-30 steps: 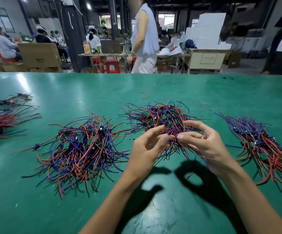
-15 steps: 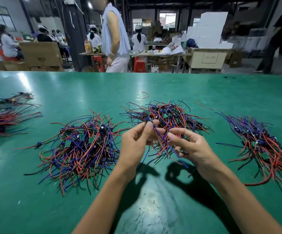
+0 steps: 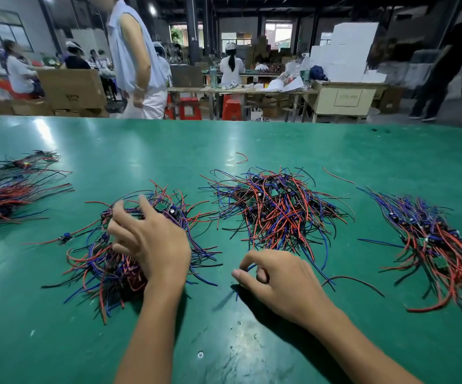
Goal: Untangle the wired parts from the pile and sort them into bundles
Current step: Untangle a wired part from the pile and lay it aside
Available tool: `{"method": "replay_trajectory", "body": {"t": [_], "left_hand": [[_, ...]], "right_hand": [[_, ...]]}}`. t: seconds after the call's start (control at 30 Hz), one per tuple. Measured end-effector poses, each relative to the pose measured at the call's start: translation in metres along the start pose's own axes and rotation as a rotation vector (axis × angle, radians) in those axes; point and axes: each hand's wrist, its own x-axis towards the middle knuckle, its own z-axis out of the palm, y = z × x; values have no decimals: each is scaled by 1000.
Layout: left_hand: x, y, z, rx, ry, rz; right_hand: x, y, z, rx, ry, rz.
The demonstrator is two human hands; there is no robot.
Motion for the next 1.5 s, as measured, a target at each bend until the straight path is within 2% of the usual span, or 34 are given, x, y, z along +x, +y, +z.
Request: {"method": "replay_trajectory", "body": {"t": [0.07, 0.13, 0.2, 0.23, 0.3, 0.4, 0.53, 0.63, 0.77, 0.9, 1.03, 1.13, 1.27, 1.43, 1.5], "left_hand": [[-7, 10, -3, -95, 110, 189], [-17, 18, -3, -212, 115, 438], [-31, 23, 1, -256, -78, 652], [-38, 24, 3, -235, -216, 697], [-49, 22, 12, -104, -442, 713], [-59, 19, 23, 32, -598, 787], [-58, 21, 18, -137, -633, 781], [-54, 22, 12, -323, -691, 711], [-55, 22, 12, -396, -653, 697], [-52, 22, 11, -477, -667, 615], [-53, 23, 8, -371, -759, 641], [-53, 22, 6, -285, -821, 713], [-52, 20, 9, -326, -829, 790], [-51, 17, 18, -361, -721, 907], [-51, 19, 17, -383, -612, 907]], "right_hand": [[0, 1, -3, -27, 31, 65], [0, 1, -4, -26, 60, 144], [0, 0, -3, -33, 88, 179], [0, 0, -4, -43, 97, 181], [-1, 1, -5, -37, 111, 181], [0, 5, -7, -51, 100, 188], [-1, 8, -10, 12, 107, 179], [0, 10, -14, 121, 14, 187], [0, 11, -16, 186, -77, 78], [0, 9, -17, 89, -121, -48], [-2, 6, -12, -6, -98, -166], [0, 13, -15, 25, -83, -168], [5, 31, -24, 146, 30, -101], [10, 46, -30, 272, 149, -83], [11, 43, -29, 308, 231, -112]]}}
